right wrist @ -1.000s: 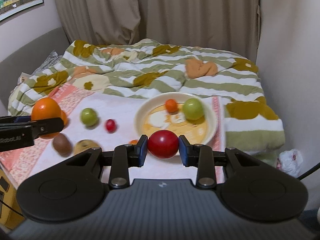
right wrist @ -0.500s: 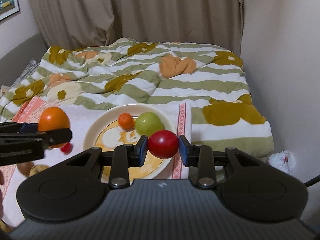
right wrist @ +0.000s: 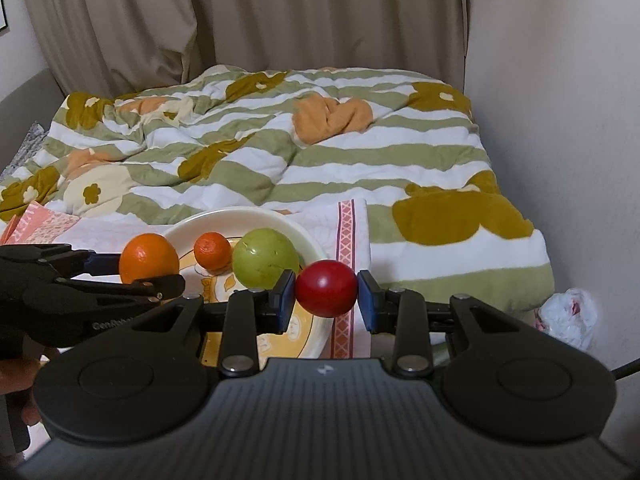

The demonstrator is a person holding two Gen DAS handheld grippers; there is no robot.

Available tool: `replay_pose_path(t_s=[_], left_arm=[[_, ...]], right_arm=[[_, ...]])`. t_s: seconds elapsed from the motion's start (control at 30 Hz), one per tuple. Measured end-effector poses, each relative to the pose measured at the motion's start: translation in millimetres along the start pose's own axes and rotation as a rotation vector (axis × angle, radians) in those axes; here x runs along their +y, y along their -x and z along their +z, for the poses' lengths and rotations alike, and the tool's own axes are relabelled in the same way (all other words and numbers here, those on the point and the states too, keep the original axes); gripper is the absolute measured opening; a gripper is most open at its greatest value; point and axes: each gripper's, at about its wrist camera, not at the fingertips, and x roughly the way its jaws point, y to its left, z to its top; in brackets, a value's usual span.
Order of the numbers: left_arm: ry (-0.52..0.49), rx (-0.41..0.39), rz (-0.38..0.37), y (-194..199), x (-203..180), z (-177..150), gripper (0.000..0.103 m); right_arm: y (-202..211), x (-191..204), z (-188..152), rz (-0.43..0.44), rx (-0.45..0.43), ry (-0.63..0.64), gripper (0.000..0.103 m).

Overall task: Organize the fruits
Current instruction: 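Carry the orange and red tomato toward the white bowl with both tools, then release the orange and red tomato into the bowl with both tools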

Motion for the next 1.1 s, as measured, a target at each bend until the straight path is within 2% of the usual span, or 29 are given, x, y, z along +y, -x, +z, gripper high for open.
replay_pose_path(t_s=[0.33, 0.37, 0.4, 0.43, 0.47, 0.5, 0.63, 0.77, 1.1], left_arm=[[-0.074, 0.021, 0.015, -22.4, -8.2, 0.5, 0.063], [-0.071, 0.025, 0.013, -23.5, -8.3, 0.7, 0.066], [-0.074, 0.010, 0.009, -21.7, -8.6, 0.3, 0.078], [-0.082, -0.010, -0.001, -17.8, -9.1, 0.4, 0.085], [-0.089, -0.031, 0.003, -13.2, -10.5, 1.0, 0.100], [-0.099, -0.053, 0.024, -8.1, -12.1, 1.0, 0.103], [-0.123, -0.061, 0.052, 8.3, -11.9, -1.0, 0.103], [-0.067, -0.070, 0.045, 28.9, -2.1, -2.3, 0.103], [0.052, -0.128, 0.084, 80.2, 22.1, -8.5, 0.103]], right_arm=[[-6.0, 0.2, -0.9, -0.020, 0.013, -0.010, 0.048], [-6.0, 0.3, -0.8, -0.021, 0.013, -0.010, 0.049], [-5.5, -0.2, -0.9, -0.024, 0.010, -0.009, 0.049], [-4.8, -1.5, -0.7, -0.027, 0.008, -0.007, 0.049], [-3.7, -2.4, -0.5, -0.029, 0.006, -0.006, 0.049], [-2.2, -3.2, -0.1, -0.030, 0.003, -0.006, 0.049], [5.1, -4.1, 2.4, -0.018, -0.006, 0.000, 0.049], [9.4, -2.1, 4.6, -0.008, -0.010, 0.016, 0.049], [1.1, 22.2, 5.9, 0.038, -0.009, 0.120, 0.050]])
